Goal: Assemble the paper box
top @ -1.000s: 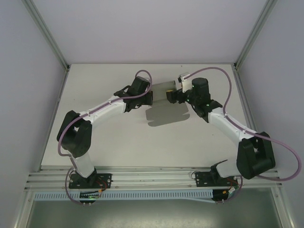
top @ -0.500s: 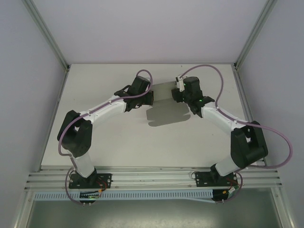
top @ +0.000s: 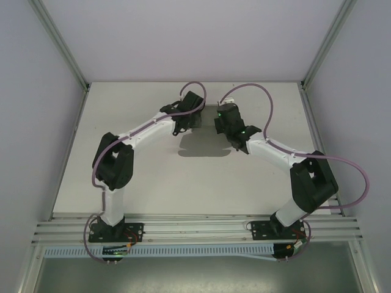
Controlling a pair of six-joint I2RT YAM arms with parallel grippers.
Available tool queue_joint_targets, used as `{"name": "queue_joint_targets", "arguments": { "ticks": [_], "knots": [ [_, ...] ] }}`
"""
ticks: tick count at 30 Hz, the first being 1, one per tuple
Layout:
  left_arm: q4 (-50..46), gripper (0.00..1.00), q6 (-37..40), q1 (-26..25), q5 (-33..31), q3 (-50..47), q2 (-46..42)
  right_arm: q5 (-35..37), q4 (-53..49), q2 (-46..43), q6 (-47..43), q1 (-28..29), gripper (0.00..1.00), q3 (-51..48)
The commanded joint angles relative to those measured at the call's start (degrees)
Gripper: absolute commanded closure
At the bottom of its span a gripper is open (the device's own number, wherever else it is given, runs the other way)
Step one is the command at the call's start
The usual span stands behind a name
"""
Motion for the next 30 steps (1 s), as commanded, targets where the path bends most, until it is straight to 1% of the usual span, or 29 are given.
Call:
{"name": "queue_joint_targets", "arguments": {
  "ticks": [1, 4, 6, 9, 10, 11, 12, 14, 16, 18, 19, 20, 21, 22, 23, 26, 29, 30],
  "knots": [
    [-14.54, 1.00, -4.68, 1.46, -14.49, 4.36, 5.72, 8.01, -1.58, -3.77, 2.72, 1.30, 1.00, 1.19],
    [-21.68, 1.00, -8.84, 1.89, -20.11, 8.38, 8.45, 10.14, -2.60, -4.63, 3.66, 1.35, 1.00, 1.16],
    [-28.10, 1.00, -13.38, 2.15, -24.03, 11.75, 10.43, 10.17, -2.50, -4.79, 3.84, 1.40, 1.00, 1.11],
    [-35.15, 1.00, -16.36, 2.71, -25.85, 15.88, 12.67, 11.31, -2.30, -3.94, 3.63, 1.29, 1.00, 1.33],
    [-34.54, 1.00, -15.64, 2.79, -25.07, 15.73, 12.44, 11.69, -2.52, -3.59, 3.50, 1.28, 1.00, 1.53],
    [-31.15, 0.99, -12.97, 2.88, -22.62, 14.23, 11.30, 11.80, -2.47, -3.37, 3.41, 1.19, 1.00, 1.50],
    [-25.83, 0.97, -9.51, 2.89, -19.71, 11.58, 9.43, 11.76, -2.28, -3.27, 3.55, 1.07, 1.00, 1.36],
    [-11.26, 0.80, -0.73, 2.88, -9.14, 2.93, 3.57, 11.05, -2.01, -3.36, 3.86, 0.72, 1.00, 1.10],
    [2.03, 0.62, 5.10, 2.88, 2.72, -6.06, -2.89, 9.97, -1.87, -3.27, 4.01, 0.14, 1.00, 1.07],
    [11.14, 0.44, 6.85, 2.84, 12.31, -13.27, -9.09, 8.80, -2.39, -2.93, 3.95, -0.45, 1.00, 1.16],
    [14.56, 0.38, 7.76, 2.84, 16.52, -15.79, -11.51, 8.17, -2.76, -2.68, 3.85, -0.66, 1.00, 1.33],
    [17.36, 0.34, 7.89, 2.89, 19.32, -18.02, -13.91, 7.55, -3.07, -2.41, 3.68, -0.83, 1.00, 1.44],
    [19.38, 0.26, 8.27, 2.88, 21.86, -19.68, -15.77, 6.56, -3.47, -2.10, 3.42, -1.04, 1.00, 1.48],
    [20.30, 0.03, 8.80, 2.89, 23.68, -20.72, -16.95, 5.92, -3.71, -1.90, 3.30, -1.25, 1.00, 1.45],
    [20.63, 0.01, 8.49, 2.87, 24.59, -21.44, -17.95, 4.96, -3.89, -1.78, 3.27, -1.52, 1.00, 1.42],
    [21.36, 0.02, 8.02, 2.88, 26.10, -23.20, -20.76, 1.54, -3.44, -1.62, 2.29, -2.29, 1.00, 0.73],
    [21.50, 0.02, 7.67, 2.89, 27.00, -24.77, -22.86, -3.18, -6.58, -0.69, -0.53, -3.71, 1.00, 2.04],
    [21.51, 0.01, 7.52, 2.89, 26.83, -25.31, -23.86, -6.12, -8.12, -0.40, -2.41, -3.81, 1.00, 2.68]
  ]
}}
